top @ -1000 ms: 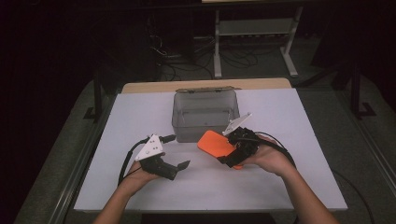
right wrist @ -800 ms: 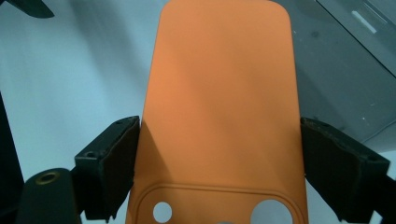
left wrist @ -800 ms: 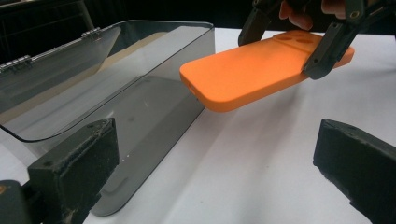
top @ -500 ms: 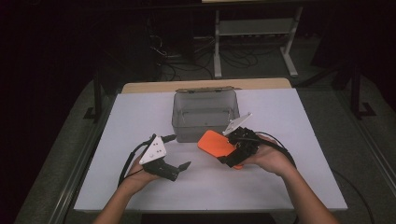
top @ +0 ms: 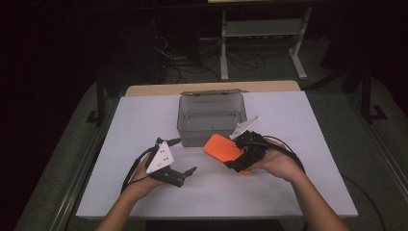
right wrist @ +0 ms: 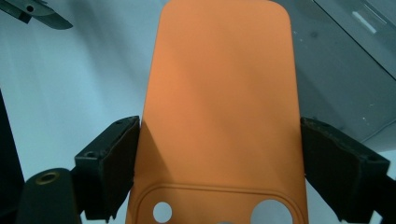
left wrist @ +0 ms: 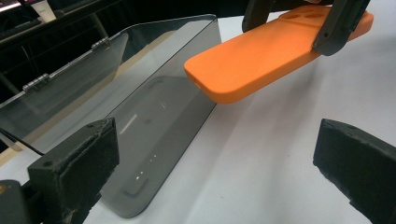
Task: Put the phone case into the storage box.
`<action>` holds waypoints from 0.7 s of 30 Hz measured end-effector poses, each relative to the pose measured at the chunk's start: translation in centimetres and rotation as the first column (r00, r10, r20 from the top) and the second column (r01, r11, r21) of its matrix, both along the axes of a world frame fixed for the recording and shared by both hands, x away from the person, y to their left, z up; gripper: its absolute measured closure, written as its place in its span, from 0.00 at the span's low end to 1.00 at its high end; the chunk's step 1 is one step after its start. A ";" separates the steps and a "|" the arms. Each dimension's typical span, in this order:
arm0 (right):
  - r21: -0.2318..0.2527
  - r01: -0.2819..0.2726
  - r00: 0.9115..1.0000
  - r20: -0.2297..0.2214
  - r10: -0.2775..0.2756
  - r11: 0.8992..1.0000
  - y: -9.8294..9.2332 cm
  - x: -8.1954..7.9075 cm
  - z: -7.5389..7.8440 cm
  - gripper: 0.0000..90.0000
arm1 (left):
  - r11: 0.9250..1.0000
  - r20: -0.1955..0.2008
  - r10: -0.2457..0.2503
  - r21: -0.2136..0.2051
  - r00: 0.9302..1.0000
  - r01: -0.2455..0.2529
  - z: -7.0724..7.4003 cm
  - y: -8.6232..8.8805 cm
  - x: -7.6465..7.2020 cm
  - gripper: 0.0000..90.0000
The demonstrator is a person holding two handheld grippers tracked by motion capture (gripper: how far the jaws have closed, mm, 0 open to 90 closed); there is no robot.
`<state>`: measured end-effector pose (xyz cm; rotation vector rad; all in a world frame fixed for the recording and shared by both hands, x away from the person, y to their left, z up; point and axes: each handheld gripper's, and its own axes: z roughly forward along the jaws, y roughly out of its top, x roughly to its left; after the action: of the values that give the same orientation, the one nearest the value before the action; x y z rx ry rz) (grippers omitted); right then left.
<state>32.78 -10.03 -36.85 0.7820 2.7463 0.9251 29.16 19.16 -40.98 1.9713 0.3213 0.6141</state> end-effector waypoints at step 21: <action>0.002 0.002 1.000 0.004 -0.002 1.000 -0.1 0.1 0.0 0.16 | 0.994 0.114 -0.011 0.109 0.993 -0.002 0.0 -0.5 -0.5 0.00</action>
<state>32.85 -10.17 -36.82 0.7827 2.7415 0.9277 28.68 18.69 -41.03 2.0306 0.2164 0.7527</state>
